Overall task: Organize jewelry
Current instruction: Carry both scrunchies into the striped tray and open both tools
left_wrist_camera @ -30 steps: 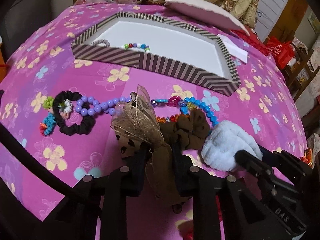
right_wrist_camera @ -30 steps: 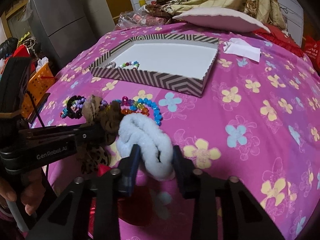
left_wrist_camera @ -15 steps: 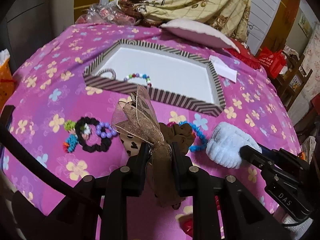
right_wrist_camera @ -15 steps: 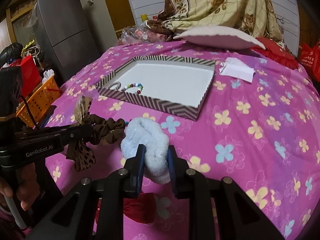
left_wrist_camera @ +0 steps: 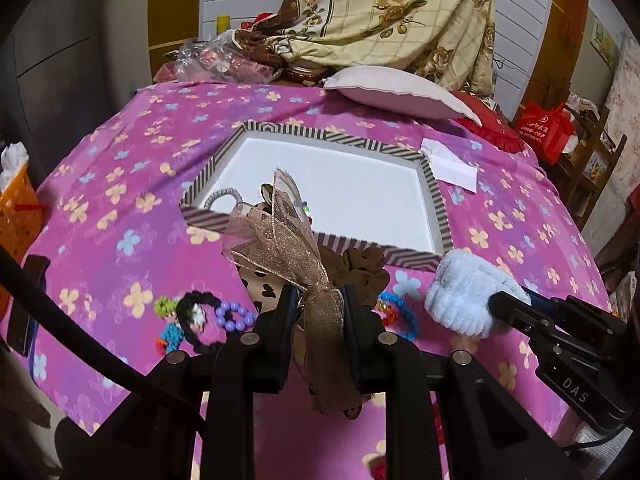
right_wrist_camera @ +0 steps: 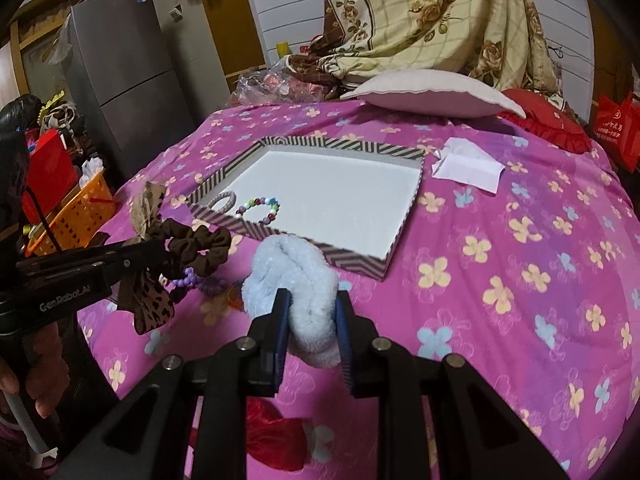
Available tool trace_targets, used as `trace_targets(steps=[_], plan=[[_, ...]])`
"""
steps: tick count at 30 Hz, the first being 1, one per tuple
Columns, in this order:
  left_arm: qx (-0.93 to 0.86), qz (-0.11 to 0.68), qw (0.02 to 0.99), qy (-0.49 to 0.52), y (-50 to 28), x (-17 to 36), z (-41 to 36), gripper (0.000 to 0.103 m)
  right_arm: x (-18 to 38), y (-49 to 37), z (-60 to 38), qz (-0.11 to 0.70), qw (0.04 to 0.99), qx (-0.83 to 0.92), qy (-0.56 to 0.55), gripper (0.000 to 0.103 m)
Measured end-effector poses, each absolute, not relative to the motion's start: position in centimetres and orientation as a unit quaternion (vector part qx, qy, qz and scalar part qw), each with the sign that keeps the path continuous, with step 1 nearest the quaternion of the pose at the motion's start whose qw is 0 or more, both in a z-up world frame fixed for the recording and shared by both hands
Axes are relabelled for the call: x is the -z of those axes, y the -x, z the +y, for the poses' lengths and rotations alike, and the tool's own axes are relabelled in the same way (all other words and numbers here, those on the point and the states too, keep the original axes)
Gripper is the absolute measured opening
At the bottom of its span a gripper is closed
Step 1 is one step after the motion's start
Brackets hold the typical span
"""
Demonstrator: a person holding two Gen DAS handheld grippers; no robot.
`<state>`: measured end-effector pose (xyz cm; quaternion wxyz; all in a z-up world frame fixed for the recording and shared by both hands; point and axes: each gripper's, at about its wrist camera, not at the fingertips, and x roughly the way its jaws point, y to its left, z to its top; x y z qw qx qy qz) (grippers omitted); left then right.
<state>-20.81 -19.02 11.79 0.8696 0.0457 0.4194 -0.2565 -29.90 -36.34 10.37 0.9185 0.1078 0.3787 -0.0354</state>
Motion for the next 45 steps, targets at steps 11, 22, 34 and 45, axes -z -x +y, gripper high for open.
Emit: trace_targets(steps=[11, 22, 34, 45], plan=[[0.257, 0.421, 0.869, -0.043, 16.6, -12.8, -20.9, 0.016, -11.4, 27.0, -38.2, 0.375, 0.92, 0.054, -0.1, 0.022], [0.26, 0.448, 0.855, -0.026, 10.9, -12.0, -25.5, 0.016, -10.6, 21.4, -41.1, 0.384, 0.914, 0.082, -0.105, 0.022], [0.229, 0.494, 0.837, -0.043, 7.0, -5.6, -29.1, 0.016, -5.4, 16.3, -42.2, 0.423, 0.895, 0.099, -0.098, 0.022], [0.224, 0.503, 0.833, -0.06, 6.9, -3.8, -29.7, 0.018, -4.2, 16.8, -42.0, 0.439, 0.888, 0.089, -0.102, 0.036]])
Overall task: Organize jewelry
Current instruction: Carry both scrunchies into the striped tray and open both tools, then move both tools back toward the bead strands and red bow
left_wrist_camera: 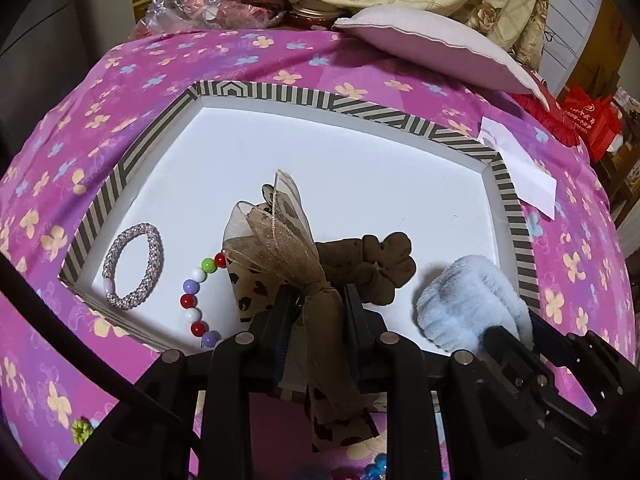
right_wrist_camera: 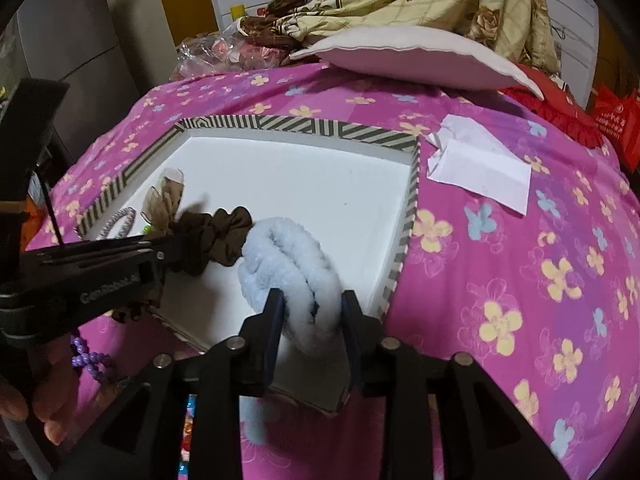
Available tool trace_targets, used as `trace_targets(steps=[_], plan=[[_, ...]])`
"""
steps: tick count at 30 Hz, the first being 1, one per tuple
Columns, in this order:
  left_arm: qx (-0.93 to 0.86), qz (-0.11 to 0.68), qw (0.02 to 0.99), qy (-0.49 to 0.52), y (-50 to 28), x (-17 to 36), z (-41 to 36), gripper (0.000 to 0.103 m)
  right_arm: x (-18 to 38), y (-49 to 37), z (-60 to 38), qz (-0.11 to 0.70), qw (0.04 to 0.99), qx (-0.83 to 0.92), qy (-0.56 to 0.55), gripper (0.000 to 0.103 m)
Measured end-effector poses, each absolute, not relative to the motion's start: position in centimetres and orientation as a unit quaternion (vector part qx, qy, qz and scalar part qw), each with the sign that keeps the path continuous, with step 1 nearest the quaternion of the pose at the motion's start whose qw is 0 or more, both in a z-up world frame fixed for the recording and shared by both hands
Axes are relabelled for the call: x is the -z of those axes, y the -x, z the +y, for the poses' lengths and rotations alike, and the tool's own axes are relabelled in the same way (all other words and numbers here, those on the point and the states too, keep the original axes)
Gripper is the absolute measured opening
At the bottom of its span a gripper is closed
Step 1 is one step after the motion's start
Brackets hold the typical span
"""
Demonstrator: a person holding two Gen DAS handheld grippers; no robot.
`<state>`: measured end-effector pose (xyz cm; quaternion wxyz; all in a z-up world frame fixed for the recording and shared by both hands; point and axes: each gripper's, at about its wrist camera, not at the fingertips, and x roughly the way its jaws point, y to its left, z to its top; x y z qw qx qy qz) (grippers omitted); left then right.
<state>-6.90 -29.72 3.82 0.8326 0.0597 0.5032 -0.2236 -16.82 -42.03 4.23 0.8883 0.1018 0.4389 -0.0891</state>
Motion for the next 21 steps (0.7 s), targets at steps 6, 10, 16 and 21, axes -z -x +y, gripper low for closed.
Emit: trace_targets(steps=[6, 10, 16, 21], plan=[[0.23, 0.498, 0.834, -0.061, 7.8, -4.8, -29.3, 0.03, -6.1, 18.9, -41.9, 0.415, 0.898, 0.096, -0.109, 0.048], [0.231, 0.489, 0.839, -0.062, 8.9, -5.8, -28.5, 0.033, -7.2, 20.4, -41.5, 0.408, 0.901, 0.097, -0.114, 0.051], [0.231, 0.456, 0.856, -0.081, 11.3, -7.8, -26.8, 0.033, -8.5, 22.7, -40.2, 0.4, 0.905, 0.098, -0.112, 0.057], [0.234, 0.424, 0.87, -0.096, 14.0, -9.5, -25.0, 0.033, -9.5, 24.9, -39.0, 0.391, 0.908, 0.096, -0.116, 0.059]])
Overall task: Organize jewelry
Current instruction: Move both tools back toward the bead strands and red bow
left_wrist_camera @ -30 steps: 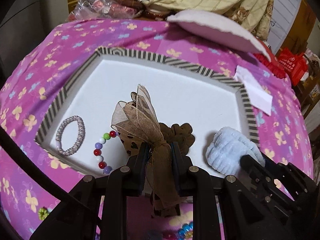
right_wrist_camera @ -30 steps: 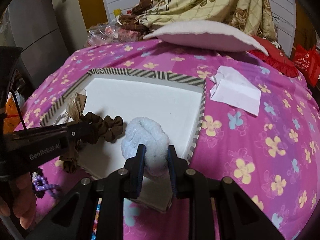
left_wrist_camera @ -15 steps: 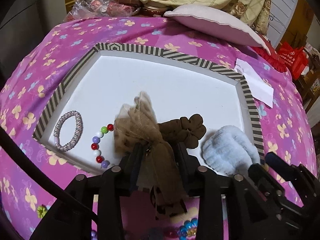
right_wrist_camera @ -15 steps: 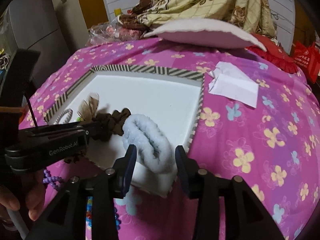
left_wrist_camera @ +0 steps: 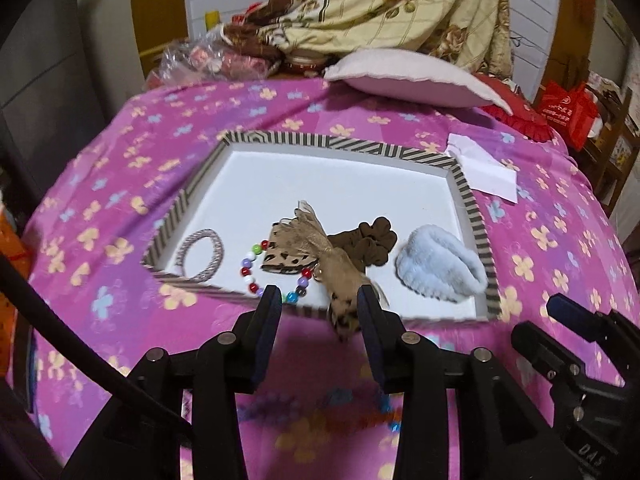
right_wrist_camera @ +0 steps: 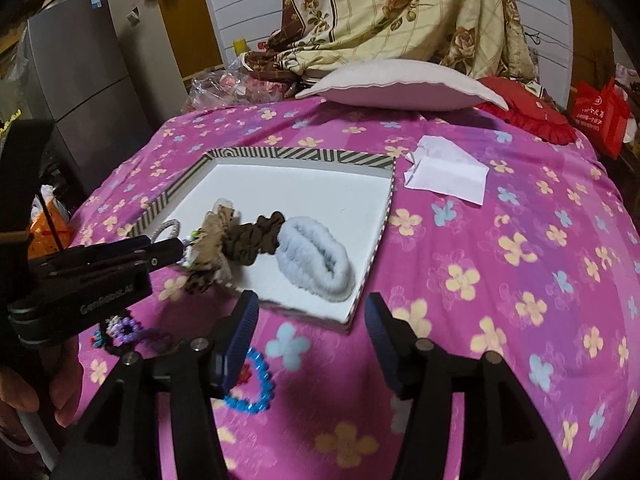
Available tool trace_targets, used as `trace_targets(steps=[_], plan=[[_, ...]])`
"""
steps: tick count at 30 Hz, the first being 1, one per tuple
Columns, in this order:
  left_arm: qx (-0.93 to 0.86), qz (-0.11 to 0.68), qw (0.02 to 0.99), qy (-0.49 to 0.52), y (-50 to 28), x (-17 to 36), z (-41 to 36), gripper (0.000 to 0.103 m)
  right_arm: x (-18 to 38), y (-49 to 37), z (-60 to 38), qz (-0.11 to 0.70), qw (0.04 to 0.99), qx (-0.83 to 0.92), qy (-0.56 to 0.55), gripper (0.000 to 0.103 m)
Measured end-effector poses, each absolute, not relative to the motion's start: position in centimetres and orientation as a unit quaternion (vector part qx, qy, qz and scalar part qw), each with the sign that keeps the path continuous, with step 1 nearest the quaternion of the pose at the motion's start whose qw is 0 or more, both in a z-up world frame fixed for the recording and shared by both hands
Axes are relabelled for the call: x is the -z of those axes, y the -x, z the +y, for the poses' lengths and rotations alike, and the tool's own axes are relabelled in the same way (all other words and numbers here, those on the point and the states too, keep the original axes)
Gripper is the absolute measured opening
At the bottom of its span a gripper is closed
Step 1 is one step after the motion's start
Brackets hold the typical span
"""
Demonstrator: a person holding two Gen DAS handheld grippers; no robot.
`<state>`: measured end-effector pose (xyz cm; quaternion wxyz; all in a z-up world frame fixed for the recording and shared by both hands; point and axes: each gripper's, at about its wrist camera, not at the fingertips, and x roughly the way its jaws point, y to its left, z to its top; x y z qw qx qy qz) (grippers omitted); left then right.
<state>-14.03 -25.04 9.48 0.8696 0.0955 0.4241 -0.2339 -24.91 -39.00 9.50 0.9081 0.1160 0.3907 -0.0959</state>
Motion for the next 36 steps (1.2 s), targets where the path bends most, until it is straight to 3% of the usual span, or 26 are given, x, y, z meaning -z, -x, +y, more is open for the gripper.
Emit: trace_targets(steps=[18, 36], plan=[[0.216, 0.377, 0.894, -0.108, 22.1, -10.7, -19.2, 0.033, -10.6, 32.5, -33.6, 0.386, 0.913, 0.075, -0.11, 0.066], [0.209, 0.399, 0.888, -0.094, 25.2, -9.4, -16.0, 0.033, -9.2, 37.1, -30.5, 0.419, 0.903, 0.052, -0.083, 0.072]])
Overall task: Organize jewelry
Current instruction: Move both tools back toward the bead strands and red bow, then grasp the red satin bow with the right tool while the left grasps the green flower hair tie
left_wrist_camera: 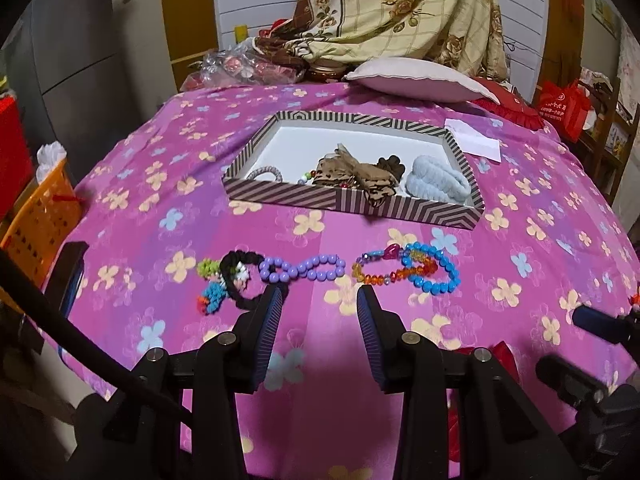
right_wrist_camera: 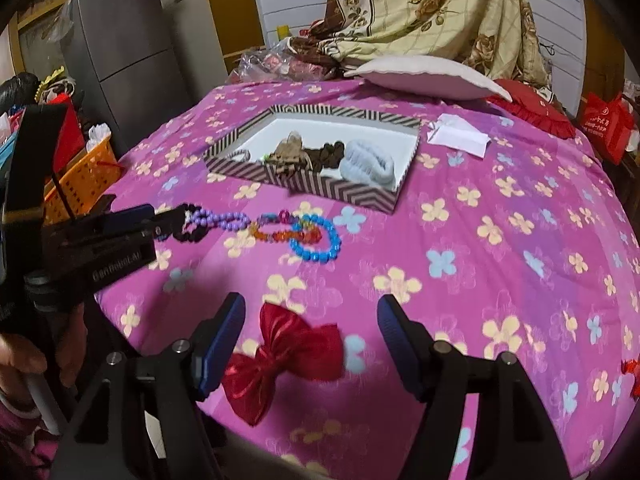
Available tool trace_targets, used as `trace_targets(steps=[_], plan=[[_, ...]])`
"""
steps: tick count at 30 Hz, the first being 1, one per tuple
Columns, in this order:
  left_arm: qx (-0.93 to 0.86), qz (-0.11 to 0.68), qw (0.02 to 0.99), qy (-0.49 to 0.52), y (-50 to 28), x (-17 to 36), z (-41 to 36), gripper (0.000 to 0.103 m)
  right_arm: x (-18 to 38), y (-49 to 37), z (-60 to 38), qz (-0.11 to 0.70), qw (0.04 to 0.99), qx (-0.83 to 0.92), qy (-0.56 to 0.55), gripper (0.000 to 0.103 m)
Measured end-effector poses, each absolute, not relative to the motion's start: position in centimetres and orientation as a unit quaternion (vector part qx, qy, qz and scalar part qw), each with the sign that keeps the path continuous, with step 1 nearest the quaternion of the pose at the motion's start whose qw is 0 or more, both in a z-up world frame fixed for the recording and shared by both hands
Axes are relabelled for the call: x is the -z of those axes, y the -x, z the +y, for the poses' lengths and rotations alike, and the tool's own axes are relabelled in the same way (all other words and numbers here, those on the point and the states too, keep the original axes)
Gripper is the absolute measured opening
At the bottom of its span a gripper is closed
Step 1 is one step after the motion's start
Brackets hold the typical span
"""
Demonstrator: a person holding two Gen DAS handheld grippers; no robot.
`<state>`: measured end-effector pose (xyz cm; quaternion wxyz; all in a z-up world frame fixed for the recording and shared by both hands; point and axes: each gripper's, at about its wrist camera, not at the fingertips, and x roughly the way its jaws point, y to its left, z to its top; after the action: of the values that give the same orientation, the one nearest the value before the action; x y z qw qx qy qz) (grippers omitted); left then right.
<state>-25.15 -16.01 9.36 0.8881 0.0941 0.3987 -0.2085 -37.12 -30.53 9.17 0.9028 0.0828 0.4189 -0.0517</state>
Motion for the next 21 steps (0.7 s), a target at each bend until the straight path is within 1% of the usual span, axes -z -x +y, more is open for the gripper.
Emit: trace_targets(steps=[7, 21], plan=[[0.199, 0.405, 0.889, -0.08, 25.0, -9.3, -14.6, 0.033, -7.3, 38.3, -30.5, 0.441, 0.891, 0.051, -0.092, 0.072], [0.2, 0.399, 0.892, -0.08, 26.0, -9.6, -14.0, 0.033, -7.8, 38.6, -29.1, 0.434, 0.895, 0.041, -0.097, 0.073]])
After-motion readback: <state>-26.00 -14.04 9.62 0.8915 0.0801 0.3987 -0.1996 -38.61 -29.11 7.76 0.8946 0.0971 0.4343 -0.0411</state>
